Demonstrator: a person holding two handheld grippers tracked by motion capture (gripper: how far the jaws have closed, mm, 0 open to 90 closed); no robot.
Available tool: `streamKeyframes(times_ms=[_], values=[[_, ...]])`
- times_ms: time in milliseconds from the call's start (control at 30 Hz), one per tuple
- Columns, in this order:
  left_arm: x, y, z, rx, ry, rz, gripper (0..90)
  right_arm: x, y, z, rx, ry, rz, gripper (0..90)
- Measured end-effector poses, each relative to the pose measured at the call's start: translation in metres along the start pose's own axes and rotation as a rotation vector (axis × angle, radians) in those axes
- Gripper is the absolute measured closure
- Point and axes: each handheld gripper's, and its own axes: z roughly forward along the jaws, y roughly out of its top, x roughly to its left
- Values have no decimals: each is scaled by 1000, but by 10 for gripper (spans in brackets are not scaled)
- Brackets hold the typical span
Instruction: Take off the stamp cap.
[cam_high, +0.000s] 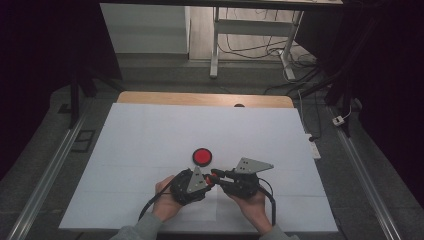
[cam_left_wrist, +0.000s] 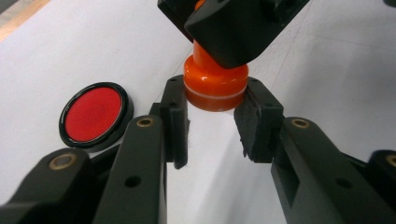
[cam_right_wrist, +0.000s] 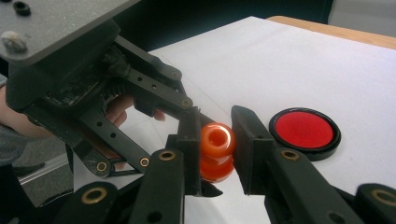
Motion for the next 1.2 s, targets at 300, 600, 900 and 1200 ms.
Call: streamKeyframes(times_ms=[300,600,900,1200], values=[[0,-5,6,48,-24,-3,651,-13,8,-27,-110,-51,44,729],[6,-8,0,23,-15,-34,650,-11,6,-20,-87,-32,40,728],[12,-10,-8,1,-15,-63,650,-14,4,-23,-96,-31,49,728],[23,-17,-21,-24,-12,-111,649,-15,3,-25,-98,-44,46,727]])
